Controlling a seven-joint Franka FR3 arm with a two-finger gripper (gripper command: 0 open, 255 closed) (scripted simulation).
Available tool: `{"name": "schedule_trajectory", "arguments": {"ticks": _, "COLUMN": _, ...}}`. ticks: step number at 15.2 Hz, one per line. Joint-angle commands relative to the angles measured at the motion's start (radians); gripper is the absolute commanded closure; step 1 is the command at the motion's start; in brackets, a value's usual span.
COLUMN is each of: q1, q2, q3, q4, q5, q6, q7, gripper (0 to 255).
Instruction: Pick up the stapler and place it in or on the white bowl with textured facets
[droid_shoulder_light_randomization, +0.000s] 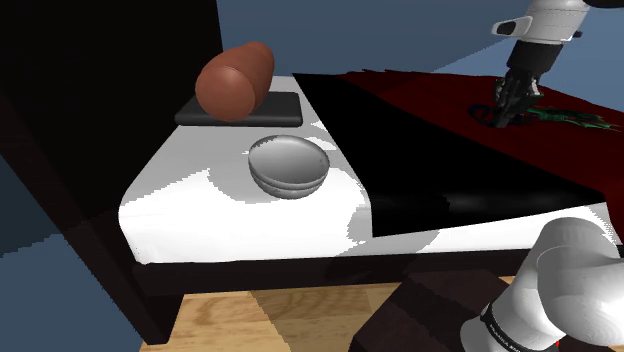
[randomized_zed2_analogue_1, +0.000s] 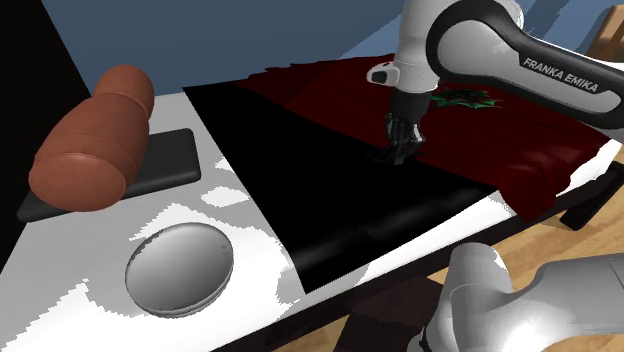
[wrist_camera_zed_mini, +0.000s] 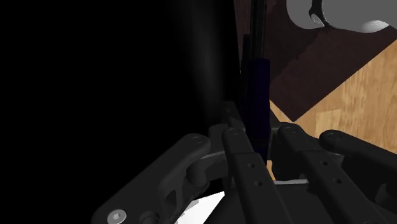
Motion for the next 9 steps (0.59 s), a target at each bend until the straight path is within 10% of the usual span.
{"name": "schedule_trajectory", "arguments": {"ticks": 1, "q1": 0.002, "q2": 0.009, "q3": 0.002, "q4": 0.023, "q5": 0.003, "q6": -0.014, "q7": -0.002, "gripper": 255}}
{"name": "schedule_trajectory", "arguments": {"ticks": 9, "q1": 0.060, "q2": 0.143, "q3": 0.116, "q4": 0.048, "q5": 0.123, "q6": 0.066, "q7": 0.156, "gripper": 255}}
